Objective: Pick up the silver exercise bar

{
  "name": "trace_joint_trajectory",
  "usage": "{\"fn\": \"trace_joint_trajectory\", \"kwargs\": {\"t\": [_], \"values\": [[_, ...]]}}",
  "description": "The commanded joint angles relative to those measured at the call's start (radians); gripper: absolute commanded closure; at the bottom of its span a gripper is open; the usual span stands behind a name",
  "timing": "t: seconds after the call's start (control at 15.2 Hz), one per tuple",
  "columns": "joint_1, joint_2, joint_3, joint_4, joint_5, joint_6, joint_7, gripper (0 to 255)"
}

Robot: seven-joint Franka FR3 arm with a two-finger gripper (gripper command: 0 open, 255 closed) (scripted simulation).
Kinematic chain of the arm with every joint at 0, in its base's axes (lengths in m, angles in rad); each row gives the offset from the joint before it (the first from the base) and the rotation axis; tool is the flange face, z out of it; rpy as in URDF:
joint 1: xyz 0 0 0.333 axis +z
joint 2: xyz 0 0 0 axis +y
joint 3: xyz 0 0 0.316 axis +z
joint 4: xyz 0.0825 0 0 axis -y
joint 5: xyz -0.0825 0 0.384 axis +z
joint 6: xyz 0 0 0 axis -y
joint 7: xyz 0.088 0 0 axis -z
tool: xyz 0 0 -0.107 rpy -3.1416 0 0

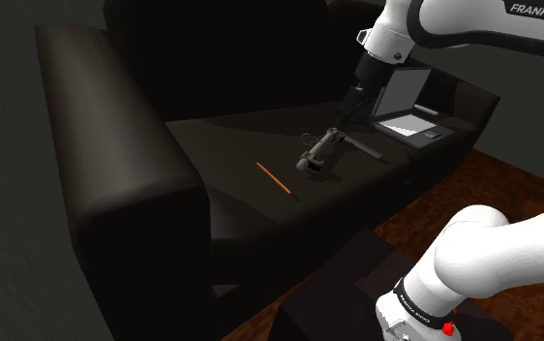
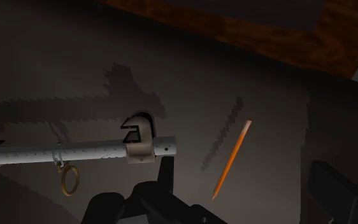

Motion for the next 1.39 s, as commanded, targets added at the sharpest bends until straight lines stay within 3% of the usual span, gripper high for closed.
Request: {"fn": "trace_joint_trajectory", "kwargs": {"t": [0.0, 0.73, 1.32], "values": [[0.000, 0.000, 0.000, 0.000, 0.000, 0.000, 0.000, 0], [-0.031, 0.320, -0.164, 0.094, -0.040, 0.192, -0.223, 0], [-0.051, 0.645, -0.269, 0.291, 0.011, 0.282, -0.413, 0]]}}
